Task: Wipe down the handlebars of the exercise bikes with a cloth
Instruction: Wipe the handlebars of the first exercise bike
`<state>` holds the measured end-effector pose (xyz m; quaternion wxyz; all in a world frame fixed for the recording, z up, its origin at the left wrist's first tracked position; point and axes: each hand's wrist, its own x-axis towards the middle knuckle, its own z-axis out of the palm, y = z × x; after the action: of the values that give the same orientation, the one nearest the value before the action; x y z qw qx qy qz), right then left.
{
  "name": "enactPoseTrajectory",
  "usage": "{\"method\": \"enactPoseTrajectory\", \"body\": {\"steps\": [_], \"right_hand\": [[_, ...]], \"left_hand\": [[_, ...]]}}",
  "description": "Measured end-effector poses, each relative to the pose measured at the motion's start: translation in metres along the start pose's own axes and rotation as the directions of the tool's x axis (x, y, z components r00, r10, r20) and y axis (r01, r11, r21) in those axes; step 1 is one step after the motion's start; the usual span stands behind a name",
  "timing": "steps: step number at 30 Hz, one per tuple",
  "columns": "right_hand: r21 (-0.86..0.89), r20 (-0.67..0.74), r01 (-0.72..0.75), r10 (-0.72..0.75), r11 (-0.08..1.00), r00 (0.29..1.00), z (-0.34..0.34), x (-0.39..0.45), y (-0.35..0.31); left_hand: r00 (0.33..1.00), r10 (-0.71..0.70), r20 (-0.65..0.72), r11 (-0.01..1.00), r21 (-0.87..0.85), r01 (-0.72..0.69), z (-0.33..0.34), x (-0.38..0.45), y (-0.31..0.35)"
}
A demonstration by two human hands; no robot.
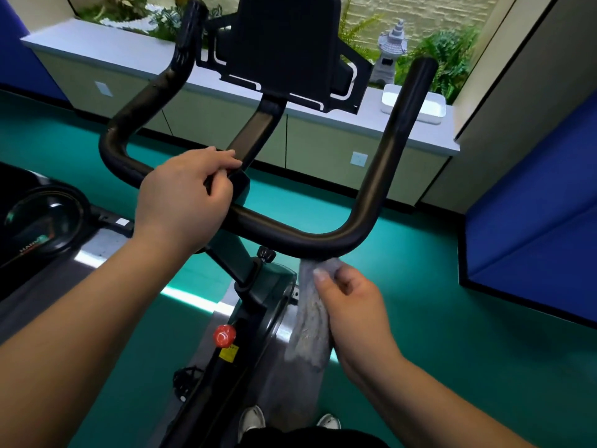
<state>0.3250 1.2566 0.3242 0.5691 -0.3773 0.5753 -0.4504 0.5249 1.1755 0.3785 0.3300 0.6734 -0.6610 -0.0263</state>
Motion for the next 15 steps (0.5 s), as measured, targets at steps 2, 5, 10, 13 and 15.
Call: {"method": "enactPoseTrajectory", "body": {"steps": [2,5,10,13,15], "right_hand": [[-0.033,0.021,0.017,-0.016,0.999,1.0,0.005,-0.003,0.002],[0.05,-0.112,0.05,-0.045,0.997,0.993,-0.001,0.001,0.0],[0.052,-0.082,0.077,-0.072,0.996,0.994,0.022,0.001,0.007],[0.076,0.003,0.051,-0.052,0.996,0.999,0.05,-0.002,0.009],[0.108,-0.021,0.042,-0.04,0.993,0.999,0.052,-0.003,0.01]], "left_hand": [[1.0,0.004,0.001,1.0,-0.009,-0.004,0.0,0.0,0.0],[1.0,0.011,0.006,1.0,-0.01,-0.011,0.001,-0.001,-0.001],[1.0,0.021,0.015,1.0,0.002,-0.021,0.001,0.0,-0.004],[0.999,0.033,0.012,0.999,-0.012,-0.033,0.001,0.0,-0.006],[0.999,0.046,0.007,0.999,-0.024,-0.045,0.002,-0.001,-0.006]]}}
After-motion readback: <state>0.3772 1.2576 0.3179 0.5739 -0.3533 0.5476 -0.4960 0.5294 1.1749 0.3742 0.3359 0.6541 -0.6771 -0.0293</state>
